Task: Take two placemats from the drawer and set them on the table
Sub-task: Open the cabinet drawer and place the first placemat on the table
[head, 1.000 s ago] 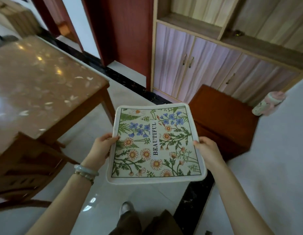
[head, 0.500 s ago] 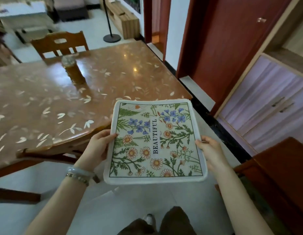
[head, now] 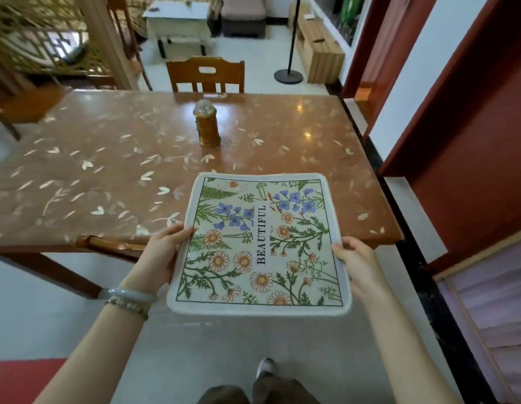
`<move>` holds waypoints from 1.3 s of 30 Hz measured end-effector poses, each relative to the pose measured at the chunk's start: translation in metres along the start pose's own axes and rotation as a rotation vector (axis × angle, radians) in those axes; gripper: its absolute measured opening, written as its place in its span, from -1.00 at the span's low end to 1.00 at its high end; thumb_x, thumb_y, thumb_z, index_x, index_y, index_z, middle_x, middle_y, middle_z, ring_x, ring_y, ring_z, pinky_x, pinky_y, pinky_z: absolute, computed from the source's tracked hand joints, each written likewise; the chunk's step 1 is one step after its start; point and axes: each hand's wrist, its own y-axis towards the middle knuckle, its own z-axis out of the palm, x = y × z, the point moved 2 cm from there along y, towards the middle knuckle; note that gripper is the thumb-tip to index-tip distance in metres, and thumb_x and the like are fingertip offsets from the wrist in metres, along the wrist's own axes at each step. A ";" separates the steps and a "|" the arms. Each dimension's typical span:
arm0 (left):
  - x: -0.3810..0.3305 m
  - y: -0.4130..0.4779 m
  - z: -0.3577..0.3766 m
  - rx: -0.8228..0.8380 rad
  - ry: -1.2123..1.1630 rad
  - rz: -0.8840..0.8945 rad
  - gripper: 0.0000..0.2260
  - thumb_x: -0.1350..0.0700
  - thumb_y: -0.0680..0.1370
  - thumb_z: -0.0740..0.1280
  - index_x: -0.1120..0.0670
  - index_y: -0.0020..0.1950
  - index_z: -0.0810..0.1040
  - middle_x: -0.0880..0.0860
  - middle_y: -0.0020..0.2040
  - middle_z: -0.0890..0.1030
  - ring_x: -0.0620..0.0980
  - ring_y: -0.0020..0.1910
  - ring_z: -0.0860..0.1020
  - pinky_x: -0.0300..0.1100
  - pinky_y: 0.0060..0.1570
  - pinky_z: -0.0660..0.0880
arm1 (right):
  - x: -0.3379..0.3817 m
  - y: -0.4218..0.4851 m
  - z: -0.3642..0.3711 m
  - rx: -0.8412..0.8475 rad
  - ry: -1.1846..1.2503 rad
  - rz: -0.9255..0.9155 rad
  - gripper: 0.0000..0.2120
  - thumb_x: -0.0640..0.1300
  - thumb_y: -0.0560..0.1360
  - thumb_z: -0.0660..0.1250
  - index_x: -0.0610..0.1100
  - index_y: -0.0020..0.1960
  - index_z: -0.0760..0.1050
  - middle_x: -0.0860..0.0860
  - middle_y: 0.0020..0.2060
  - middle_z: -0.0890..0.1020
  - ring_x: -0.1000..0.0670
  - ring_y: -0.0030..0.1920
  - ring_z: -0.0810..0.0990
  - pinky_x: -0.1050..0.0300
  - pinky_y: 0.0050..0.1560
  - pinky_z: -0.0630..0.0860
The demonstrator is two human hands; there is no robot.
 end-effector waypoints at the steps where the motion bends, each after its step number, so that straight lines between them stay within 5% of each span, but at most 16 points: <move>1: -0.002 0.003 0.001 -0.011 -0.010 0.009 -0.77 0.16 0.56 0.32 0.20 0.18 0.54 0.25 0.01 0.67 0.19 -0.12 0.66 0.02 -0.19 0.63 | 0.005 0.008 0.001 0.014 -0.003 0.001 -0.90 -0.27 0.56 0.24 -0.21 0.00 0.53 -0.16 -0.05 0.66 -0.16 -0.05 0.66 -0.19 0.05 0.58; 11: -0.031 0.039 -0.020 -0.147 -0.071 0.015 -0.87 0.17 0.59 0.26 0.16 0.08 0.56 0.15 -0.20 0.70 0.08 -0.33 0.68 -0.08 -0.39 0.62 | 0.052 0.079 0.053 0.158 -0.030 0.001 -0.92 -0.29 0.55 0.24 -0.24 -0.03 0.51 -0.16 -0.14 0.65 -0.11 -0.20 0.64 -0.08 -0.10 0.61; 24: -0.113 0.160 -0.111 -0.138 -0.049 -0.005 -0.86 0.24 0.59 0.23 0.13 0.06 0.57 0.10 -0.26 0.71 0.05 -0.37 0.68 -0.11 -0.45 0.60 | 0.105 0.159 0.198 0.128 -0.035 0.014 -0.88 -0.31 0.54 0.24 -0.19 -0.14 0.50 -0.16 -0.17 0.64 -0.14 -0.18 0.62 -0.19 0.02 0.58; 32: -0.144 0.261 -0.165 0.017 0.046 -0.060 -0.69 0.41 0.52 0.22 0.18 0.21 0.52 0.22 0.06 0.65 0.15 -0.08 0.66 -0.03 -0.22 0.65 | 0.116 0.205 0.276 0.060 -0.086 0.065 -0.88 -0.30 0.54 0.23 -0.19 -0.15 0.49 -0.19 -0.11 0.65 -0.18 -0.11 0.65 -0.24 0.01 0.59; 37: -0.125 0.315 -0.176 0.006 0.121 -0.146 -0.64 0.51 0.49 0.16 0.26 0.22 0.46 0.26 0.07 0.62 0.19 -0.03 0.63 -0.02 -0.18 0.66 | 0.092 0.241 0.306 0.028 -0.158 0.148 -0.87 -0.25 0.51 0.26 -0.13 -0.20 0.51 -0.18 -0.08 0.64 -0.22 0.06 0.62 -0.27 0.10 0.54; 39: -0.110 0.331 -0.179 -0.003 0.180 -0.175 -0.65 0.51 0.49 0.16 0.28 0.22 0.46 0.25 0.06 0.63 0.18 -0.03 0.64 -0.04 -0.15 0.65 | 0.063 0.267 0.312 0.029 -0.241 0.172 -0.89 -0.15 0.42 0.29 -0.03 -0.23 0.58 -0.16 0.21 0.55 -0.19 0.35 0.42 -0.27 0.30 0.40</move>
